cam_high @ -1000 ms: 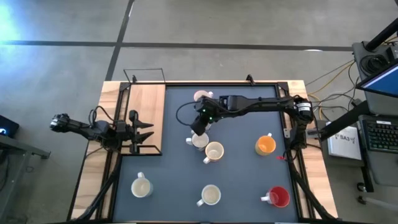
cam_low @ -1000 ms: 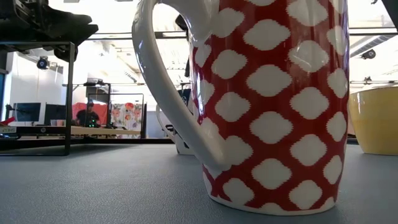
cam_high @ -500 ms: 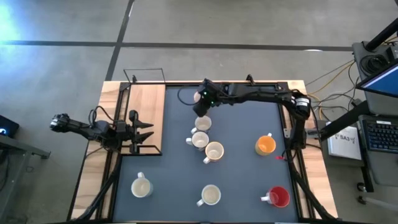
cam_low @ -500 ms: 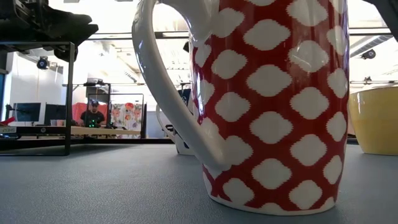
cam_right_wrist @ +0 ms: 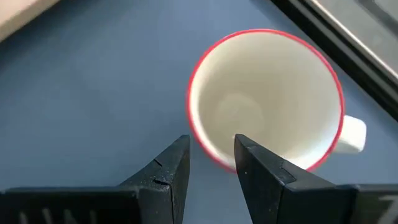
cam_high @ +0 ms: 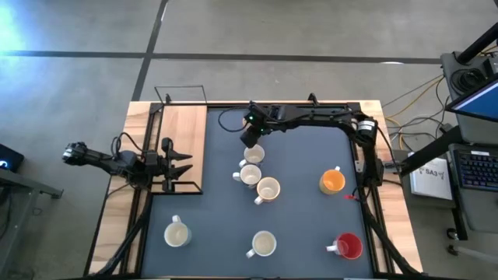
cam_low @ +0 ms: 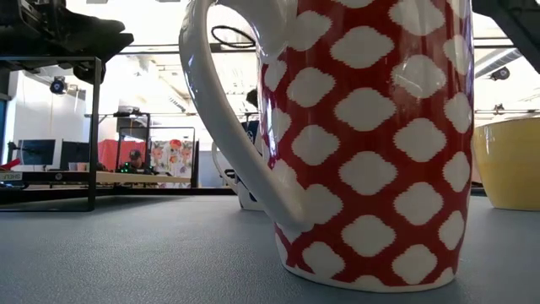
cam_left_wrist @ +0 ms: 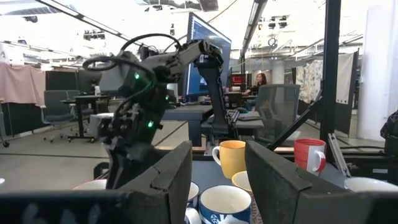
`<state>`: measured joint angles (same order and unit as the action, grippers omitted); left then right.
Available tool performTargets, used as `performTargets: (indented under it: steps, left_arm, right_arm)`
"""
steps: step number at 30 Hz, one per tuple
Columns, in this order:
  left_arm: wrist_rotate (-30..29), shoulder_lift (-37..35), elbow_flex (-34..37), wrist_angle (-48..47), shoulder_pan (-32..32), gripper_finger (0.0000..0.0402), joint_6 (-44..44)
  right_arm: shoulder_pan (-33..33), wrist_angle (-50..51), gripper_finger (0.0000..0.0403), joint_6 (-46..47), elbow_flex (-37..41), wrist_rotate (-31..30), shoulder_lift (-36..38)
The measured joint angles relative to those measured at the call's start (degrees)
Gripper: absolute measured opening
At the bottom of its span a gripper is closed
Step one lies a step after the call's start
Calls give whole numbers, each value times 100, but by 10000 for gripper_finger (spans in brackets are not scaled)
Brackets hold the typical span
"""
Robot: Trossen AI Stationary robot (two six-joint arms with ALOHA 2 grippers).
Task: Place coffee mugs
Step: Put the gray patterned mug on the shelf
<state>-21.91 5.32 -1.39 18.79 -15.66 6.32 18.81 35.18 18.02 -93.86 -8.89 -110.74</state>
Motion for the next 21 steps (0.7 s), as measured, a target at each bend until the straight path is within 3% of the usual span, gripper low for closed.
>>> performTargets:
  steps: [7,16,21]
  left_arm:
    - [0,2,0,-3,0,133,-1]
    - [0,2,0,-4,0,133,1]
    - [0,2,0,-3,0,133,1]
  right_arm:
    - [-2,-155,110,-162,-4,28,-333]
    - [-14,-163,21,-204,-15,429,-439]
    - [-39,-121,17,-214,-113,667,-392]
